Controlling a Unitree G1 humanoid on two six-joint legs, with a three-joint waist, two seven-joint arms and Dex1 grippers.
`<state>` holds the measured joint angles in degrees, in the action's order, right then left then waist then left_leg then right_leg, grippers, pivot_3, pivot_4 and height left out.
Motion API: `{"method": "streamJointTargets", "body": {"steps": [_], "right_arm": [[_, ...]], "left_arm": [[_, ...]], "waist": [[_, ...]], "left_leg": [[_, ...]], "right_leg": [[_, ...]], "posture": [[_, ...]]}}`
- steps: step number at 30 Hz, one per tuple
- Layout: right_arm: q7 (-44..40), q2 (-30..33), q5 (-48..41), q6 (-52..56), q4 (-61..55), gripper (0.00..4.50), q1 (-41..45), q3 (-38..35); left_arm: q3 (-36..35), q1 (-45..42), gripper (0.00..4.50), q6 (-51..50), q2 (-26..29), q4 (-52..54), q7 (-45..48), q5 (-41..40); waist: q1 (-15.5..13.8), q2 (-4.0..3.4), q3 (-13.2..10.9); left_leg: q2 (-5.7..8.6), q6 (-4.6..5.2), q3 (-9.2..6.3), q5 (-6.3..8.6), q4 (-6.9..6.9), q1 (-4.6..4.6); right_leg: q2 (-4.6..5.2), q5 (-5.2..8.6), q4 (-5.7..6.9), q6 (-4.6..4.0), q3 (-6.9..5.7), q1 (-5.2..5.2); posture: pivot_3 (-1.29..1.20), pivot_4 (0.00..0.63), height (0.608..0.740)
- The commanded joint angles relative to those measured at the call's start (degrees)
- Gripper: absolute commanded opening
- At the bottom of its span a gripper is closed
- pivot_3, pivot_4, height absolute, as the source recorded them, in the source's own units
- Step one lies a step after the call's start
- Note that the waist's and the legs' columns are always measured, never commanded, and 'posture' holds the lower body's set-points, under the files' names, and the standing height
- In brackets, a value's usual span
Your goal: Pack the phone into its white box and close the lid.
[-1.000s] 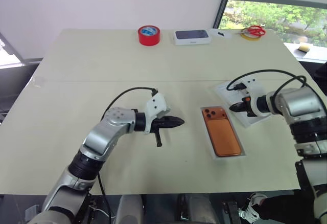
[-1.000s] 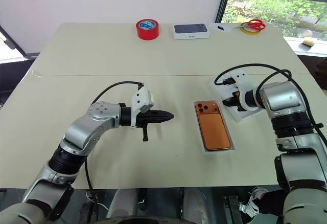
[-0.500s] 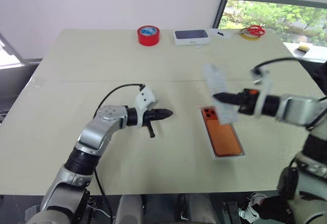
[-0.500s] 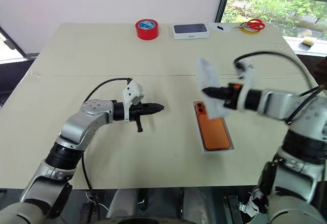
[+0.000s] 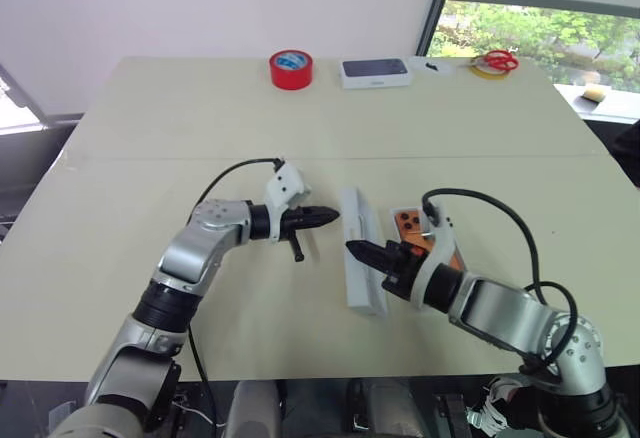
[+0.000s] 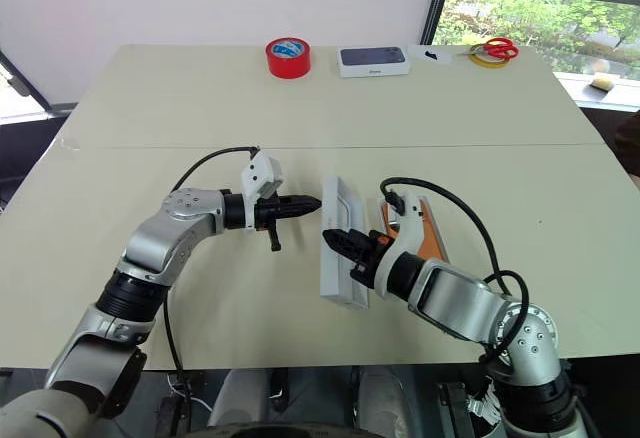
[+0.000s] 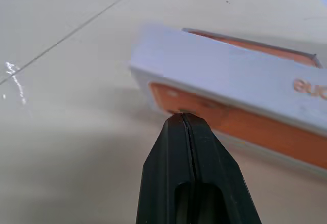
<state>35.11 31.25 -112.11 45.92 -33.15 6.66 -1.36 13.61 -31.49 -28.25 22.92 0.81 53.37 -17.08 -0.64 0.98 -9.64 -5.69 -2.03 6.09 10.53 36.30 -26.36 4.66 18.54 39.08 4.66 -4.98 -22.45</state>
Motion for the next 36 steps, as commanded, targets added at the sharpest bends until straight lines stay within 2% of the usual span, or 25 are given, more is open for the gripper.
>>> {"method": "streamJointTargets", "body": {"steps": [1,6,8,11,13,16,19,20,21,24,28,33,36], "right_arm": [[-3.6,3.6,-0.9,2.5,3.6,0.89,1.7,-5.0],[-9.1,10.3,-0.9,9.3,11.8,3.48,7.0,-11.8],[-11.8,15.3,-0.9,12.0,12.8,4.44,8.7,-13.0],[-13.3,25.1,-0.9,14.4,14.4,4.44,10.4,-14.3],[-15.5,30.2,3.0,15.5,15.0,4.44,9.9,-15.0],[-21.6,34.3,14.5,15.5,14.1,4.44,6.8,-17.1],[-26.3,35.4,22.0,15.0,12.4,4.44,4.4,-17.7],[-27.7,35.6,24.1,15.1,11.7,3.92,3.6,-17.5],[-29.4,36.0,27.0,15.0,10.6,3.62,2.7,-17.2],[-33.5,36.3,34.1,14.7,8.1,2.09,0.6,-16.3],[-38.0,35.7,45.5,11.8,5.2,0.12,-0.3,-13.4],[-41.7,33.9,54.1,10.9,3.8,0.04,-0.7,-10.1],[-43.1,32.2,56.4,11.7,3.7,0.04,-0.1,-9.3]], "left_arm": [[1.6,0.2,0.00,0.1,-1.1,3.4,0.2,0.0],[6.0,0.0,0.00,-0.9,-4.8,4.3,-0.7,1.0],[7.0,-0.4,0.00,-1.4,-6.4,4.4,-1.3,1.0],[8.6,-1.6,0.00,-2.4,-9.6,2.8,-2.5,1.2],[10.0,-2.2,0.00,-2.0,-11.1,1.7,-3.0,2.5],[11.1,-3.9,0.00,-2.8,-15.6,-1.4,-6.2,3.7],[10.8,-4.8,0.00,-2.9,-17.5,-2.3,-6.9,4.0],[10.2,-4.9,0.00,-3.0,-17.5,-2.3,-6.7,3.8],[9.6,-5.0,0.00,-3.3,-17.5,-2.3,-6.6,3.4],[7.3,-5.3,0.00,-4.5,-16.4,-1.6,-6.0,2.1],[4.8,-5.1,0.00,-8.2,-10.5,0.8,-3.2,0.5],[7.0,-3.7,0.00,-10.4,-3.6,3.2,0.3,1.4],[9.7,-3.6,0.00,-10.5,-2.8,3.0,-0.1,3.5]], "waist": [[-0.1,0.00,0.0],[-0.1,-0.01,0.0],[-0.1,-0.02,0.0],[-0.2,-0.04,0.0],[-0.3,0.01,0.0],[-0.4,0.02,0.0],[-0.2,0.02,0.0],[0.0,0.01,0.0],[0.1,-0.01,0.0],[0.0,-0.06,0.1],[0.0,-0.06,0.1],[-0.2,-0.05,0.0],[-0.3,-0.04,0.0]], "left_leg": [[0.00,0.00,0.01,0.00,0.01,0.00],[0.02,0.00,0.04,0.00,0.01,-0.01],[0.02,0.00,0.04,0.00,0.00,-0.01],[0.01,0.00,0.03,0.00,-0.01,-0.01],[0.03,0.00,0.04,0.00,0.02,-0.02],[0.04,0.02,0.03,0.01,0.03,-0.01],[0.04,0.02,0.03,0.01,0.05,-0.03],[0.04,0.02,0.02,0.01,0.04,-0.03],[0.03,0.02,0.03,0.01,0.02,-0.01],[0.02,0.02,0.03,0.01,0.00,0.02],[0.02,0.02,0.02,0.01,0.01,0.01],[0.03,0.01,0.02,0.01,0.01,0.00],[0.04,0.01,0.02,0.01,0.02,-0.01]], "right_leg": [[0.01,0.00,0.00,0.00,0.00,0.01],[0.02,0.00,0.00,0.00,0.02,0.00],[0.01,0.00,0.00,0.00,0.02,-0.01],[0.00,0.00,-0.01,0.00,0.02,-0.03],[0.01,0.00,-0.02,0.00,0.02,-0.02],[0.02,0.00,-0.04,0.01,0.02,0.01],[0.02,0.00,-0.04,0.02,0.02,0.00],[0.01,0.00,-0.04,0.02,0.02,-0.01],[0.00,0.00,-0.04,0.01,0.02,-0.03],[-0.02,0.00,-0.02,0.01,0.02,-0.03],[-0.01,0.00,-0.02,0.01,0.02,-0.03],[0.01,0.01,-0.04,0.02,0.02,-0.02],[0.03,0.01,-0.05,0.01,0.02,-0.01]], "posture": [[0.00,0.150,0.730],[0.00,0.150,0.730],[0.00,0.150,0.730],[0.00,0.150,0.730],[0.00,0.150,0.730],[0.00,0.150,0.730],[0.00,0.150,0.730],[0.00,0.150,0.730],[0.00,0.150,0.730],[0.00,0.150,0.730],[0.00,0.150,0.730],[0.00,0.150,0.730],[0.00,0.150,0.730]]}}
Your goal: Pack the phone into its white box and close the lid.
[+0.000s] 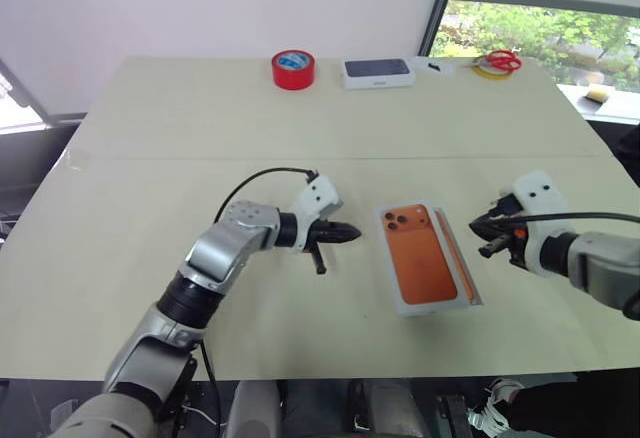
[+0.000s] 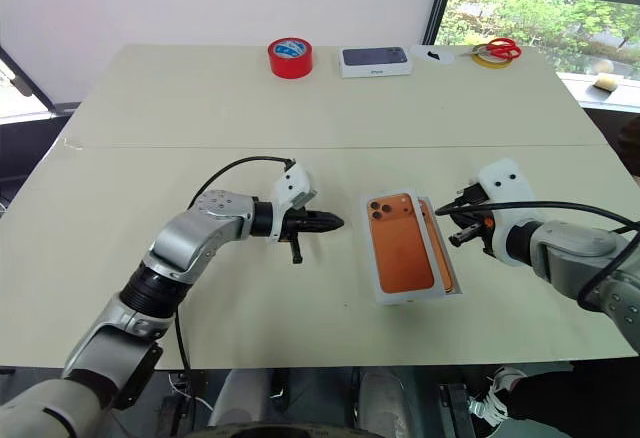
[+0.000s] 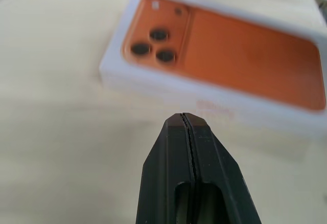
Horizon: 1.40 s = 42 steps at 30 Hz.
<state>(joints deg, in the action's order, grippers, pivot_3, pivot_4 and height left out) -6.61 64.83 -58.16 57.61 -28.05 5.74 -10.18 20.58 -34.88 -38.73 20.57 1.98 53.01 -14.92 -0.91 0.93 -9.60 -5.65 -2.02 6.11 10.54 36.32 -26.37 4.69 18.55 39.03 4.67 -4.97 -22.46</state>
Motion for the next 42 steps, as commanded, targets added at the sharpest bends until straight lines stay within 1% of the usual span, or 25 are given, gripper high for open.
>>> {"method": "streamJointTargets", "body": {"steps": [1,6,11,14,18,21,42], "right_arm": [[-1.9,-1.8,2.6,0.7,-1.3,0.04,1.2,-0.3],[-4.7,-2.9,4.6,3.5,-1.4,0.04,2.0,0.4],[-7.5,-2.6,8.4,4.7,-3.0,0.04,1.7,1.5],[-8.7,-3.1,9.1,5.5,-4.2,0.04,1.0,1.0],[-9.5,-3.9,10.7,6.2,-5.2,0.04,0.2,0.9],[-9.9,-4.4,11.9,6.5,-5.5,0.04,-0.3,0.6],[-13.9,-7.1,19.3,8.1,-4.9,0.04,-0.8,-0.3]], "left_arm": [[4.0,-0.4,0.00,0.1,-0.8,1.5,-0.2,2.2],[7.5,-1.6,0.00,-0.4,-4.0,0.3,-1.0,3.9],[10.6,-3.1,0.00,0.8,-7.3,-2.5,-1.8,6.3],[9.5,-3.6,0.00,0.4,-9.5,-3.3,-2.2,5.4],[8.5,-3.2,0.00,1.4,-11.0,-3.5,-2.7,5.1],[7.5,-3.0,0.00,0.2,-12.3,-3.3,-3.2,4.1],[6.1,-2.5,0.00,-0.5,-15.1,-2.8,-4.7,3.0]], "waist": [[0.0,0.01,0.0],[0.1,0.02,0.0],[0.2,0.01,0.0],[0.2,0.01,0.0],[0.1,0.01,0.0],[0.1,0.01,0.0],[0.1,0.01,0.0]], "left_leg": [[0.00,0.00,0.00,0.00,0.01,0.00],[0.00,0.00,-0.01,0.00,0.00,0.00],[0.00,0.00,-0.01,0.00,0.00,0.00],[0.00,0.00,-0.01,0.00,0.00,0.00],[0.00,0.00,-0.01,0.00,0.00,0.00],[0.00,0.00,-0.02,0.00,0.01,0.00],[0.00,0.00,-0.02,0.00,0.02,0.00]], "right_leg": [[0.00,0.00,0.00,0.00,0.00,0.00],[-0.01,0.00,0.00,0.00,0.00,-0.01],[-0.02,0.00,0.00,-0.01,0.00,-0.01],[-0.02,0.00,0.01,0.00,0.00,-0.02],[-0.01,0.00,0.01,-0.01,0.00,-0.01],[-0.01,0.00,0.00,-0.01,0.00,-0.01],[-0.01,0.00,0.01,0.00,0.00,0.00]], "posture": [[0.00,0.150,0.730],[0.00,0.150,0.730],[0.00,0.150,0.730],[0.00,0.150,0.730],[0.00,0.150,0.730],[0.00,0.150,0.730],[0.00,0.150,0.730]]}}
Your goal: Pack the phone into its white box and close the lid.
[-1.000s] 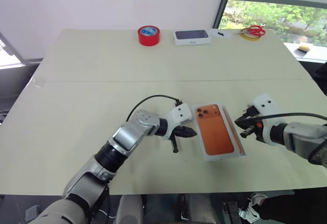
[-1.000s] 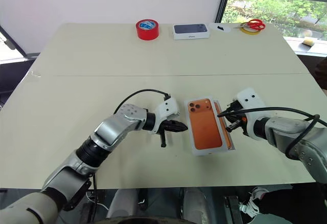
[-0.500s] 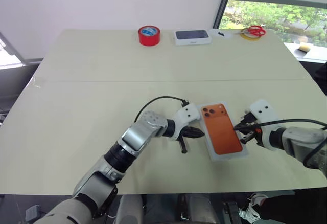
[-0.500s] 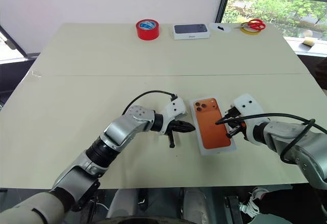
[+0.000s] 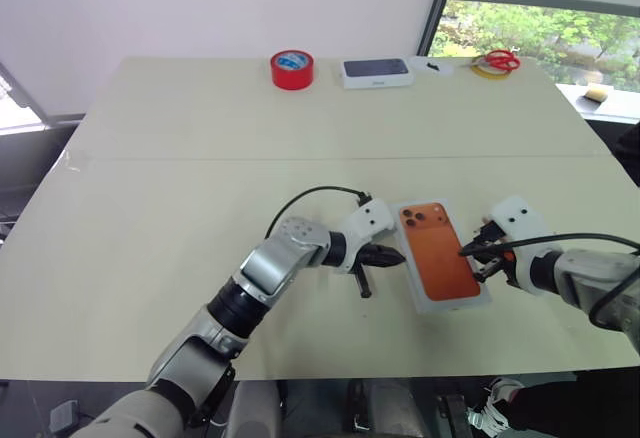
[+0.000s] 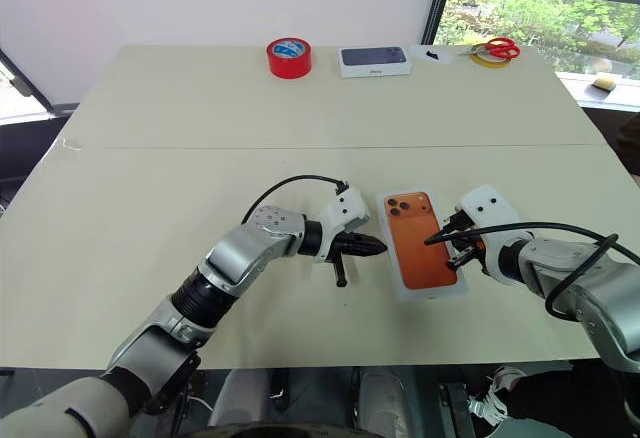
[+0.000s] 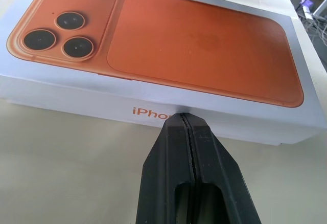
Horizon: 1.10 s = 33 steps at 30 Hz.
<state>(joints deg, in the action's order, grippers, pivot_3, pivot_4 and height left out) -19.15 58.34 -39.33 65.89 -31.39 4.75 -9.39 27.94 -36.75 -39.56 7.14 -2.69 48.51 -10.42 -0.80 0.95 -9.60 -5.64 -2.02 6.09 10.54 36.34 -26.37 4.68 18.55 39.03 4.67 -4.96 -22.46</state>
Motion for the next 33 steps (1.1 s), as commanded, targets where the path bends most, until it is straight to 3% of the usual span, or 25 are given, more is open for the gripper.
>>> {"method": "streamJointTargets", "body": {"steps": [1,15,23,28,33], "right_arm": [[-1.5,-0.7,0.8,-0.1,-1.5,0.04,0.2,-1.1],[-4.0,-0.6,5.5,-0.1,-1.3,0.04,-1.1,-2.0],[-8.5,2.1,7.9,-3.0,-2.0,0.04,-3.9,-8.3],[-16.7,2.5,5.8,-6.4,-5.8,0.04,-9.5,-15.8],[-19.9,0.9,6.6,-8.9,-9.2,0.04,-15.9,-15.6]], "left_arm": [[-1.4,-0.7,0.00,0.1,-1.8,1.8,-0.3,-1.6],[-0.6,-0.2,0.00,0.4,-1.6,0.8,-0.5,-0.6],[-3.0,-0.4,0.00,0.9,-0.4,-0.2,-0.6,-1.2],[-6.4,-2.6,0.00,0.8,-2.7,-1.0,-1.6,-3.1],[-5.4,-4.7,0.00,0.9,-6.0,-4.7,-3.6,-1.6]], "waist": [[0.0,0.00,0.0],[0.0,0.00,0.0],[0.0,-0.01,0.0],[-0.1,0.01,0.0],[-0.1,0.02,0.0]], "left_leg": [[0.00,0.00,0.00,0.00,0.00,0.00],[0.00,0.00,0.00,0.00,0.00,0.00],[0.00,0.00,0.00,0.00,0.01,0.01],[0.00,0.00,-0.03,0.00,0.02,0.01],[0.03,0.04,-0.07,0.03,0.15,0.01]], "right_leg": [[0.00,0.00,0.00,0.00,0.00,0.00],[0.00,0.00,0.00,0.00,0.00,0.01],[0.00,0.00,0.01,0.00,0.00,0.01],[-0.01,0.00,0.01,0.00,-0.02,0.03],[0.00,0.01,0.01,0.02,-0.04,0.13]], "posture": [[0.00,0.150,0.730],[0.00,0.150,0.730],[0.00,0.150,0.730],[0.00,0.150,0.730],[0.00,0.150,0.730]]}}
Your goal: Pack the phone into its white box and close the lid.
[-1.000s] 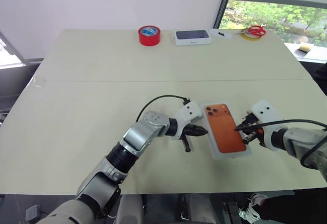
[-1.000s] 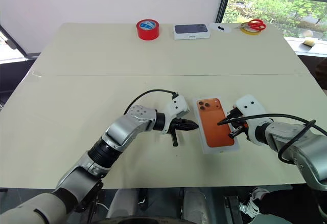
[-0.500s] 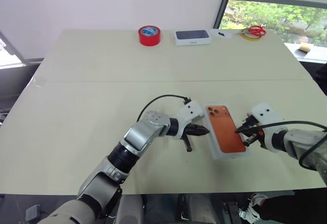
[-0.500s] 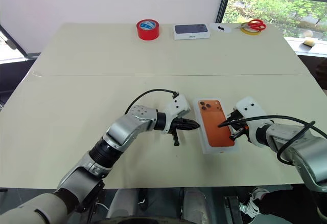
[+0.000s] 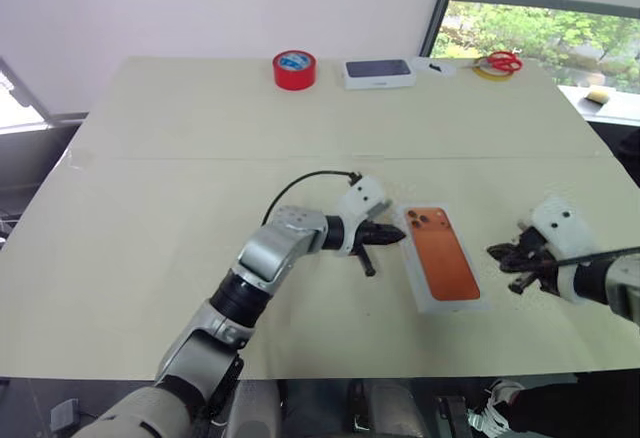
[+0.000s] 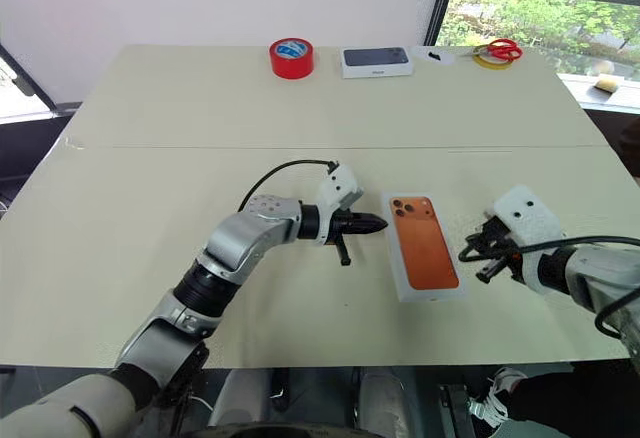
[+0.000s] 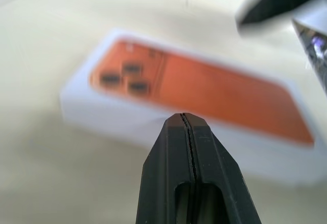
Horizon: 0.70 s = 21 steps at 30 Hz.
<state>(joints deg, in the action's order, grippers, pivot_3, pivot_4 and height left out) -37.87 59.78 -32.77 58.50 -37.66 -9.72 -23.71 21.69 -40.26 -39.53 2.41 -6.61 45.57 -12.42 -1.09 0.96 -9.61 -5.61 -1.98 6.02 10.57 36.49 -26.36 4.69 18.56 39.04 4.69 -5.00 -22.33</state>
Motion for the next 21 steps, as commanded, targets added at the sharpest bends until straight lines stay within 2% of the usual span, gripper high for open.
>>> {"method": "streamJointTargets", "body": {"steps": [1,5,10,15,18,21], "right_arm": [[-1.1,-1.2,0.1,-1.6,-3.4,0.04,-2.1,-0.8],[0.3,-2.4,1.8,-1.9,-4.0,0.04,-4.2,1.9],[1.9,-3.5,2.9,-1.2,-3.8,0.04,-4.5,3.5],[3.5,-4.9,5.9,-5.5,-1.6,0.04,-3.3,0.5],[7.5,-8.0,9.2,-11.1,5.2,0.04,1.1,-4.0],[5.7,-8.9,9.3,-15.2,9.5,0.04,2.8,-6.7]], "left_arm": [[1.4,-1.7,0.00,0.7,-1.7,-1.9,-0.9,0.9],[4.1,-3.4,0.00,-0.6,-2.3,-6.1,-1.9,3.5],[4.6,-3.0,0.00,-1.0,-1.0,-5.7,-1.5,4.1],[-2.1,-1.7,0.00,-1.1,1.6,-2.5,-2.7,1.0],[-8.0,0.0,0.00,1.0,6.4,1.1,-3.3,-0.1],[-13.4,2.8,0.00,2.6,12.6,3.7,-3.8,-0.6]], "waist": [[0.2,0.00,0.0],[0.4,-0.01,0.0],[0.3,0.00,0.0],[0.4,-0.01,0.0],[0.6,-0.02,0.0],[0.4,-0.06,0.0]], "left_leg": [[0.00,0.00,0.00,0.00,0.00,0.00],[-0.01,0.00,-0.02,0.00,-0.02,0.06],[-0.01,0.00,-0.02,0.00,-0.02,0.05],[-0.01,0.00,-0.04,0.00,-0.02,0.05],[-0.04,0.00,-0.04,0.00,-0.04,0.06],[-0.03,-0.02,0.01,-0.01,-0.05,0.06]], "right_leg": [[0.00,0.00,0.00,0.00,0.00,0.00],[-0.02,0.00,0.02,0.00,0.00,0.00],[-0.01,0.00,0.02,-0.01,0.01,0.01],[-0.02,0.00,0.02,-0.01,0.01,0.01],[-0.03,0.00,0.04,-0.02,0.02,-0.02],[-0.02,0.00,0.06,-0.01,0.02,-0.04]], "posture": [[0.00,0.150,0.730],[0.00,0.150,0.730],[0.00,0.150,0.730],[0.00,0.150,0.730],[0.00,0.150,0.730],[0.00,0.150,0.730]]}}
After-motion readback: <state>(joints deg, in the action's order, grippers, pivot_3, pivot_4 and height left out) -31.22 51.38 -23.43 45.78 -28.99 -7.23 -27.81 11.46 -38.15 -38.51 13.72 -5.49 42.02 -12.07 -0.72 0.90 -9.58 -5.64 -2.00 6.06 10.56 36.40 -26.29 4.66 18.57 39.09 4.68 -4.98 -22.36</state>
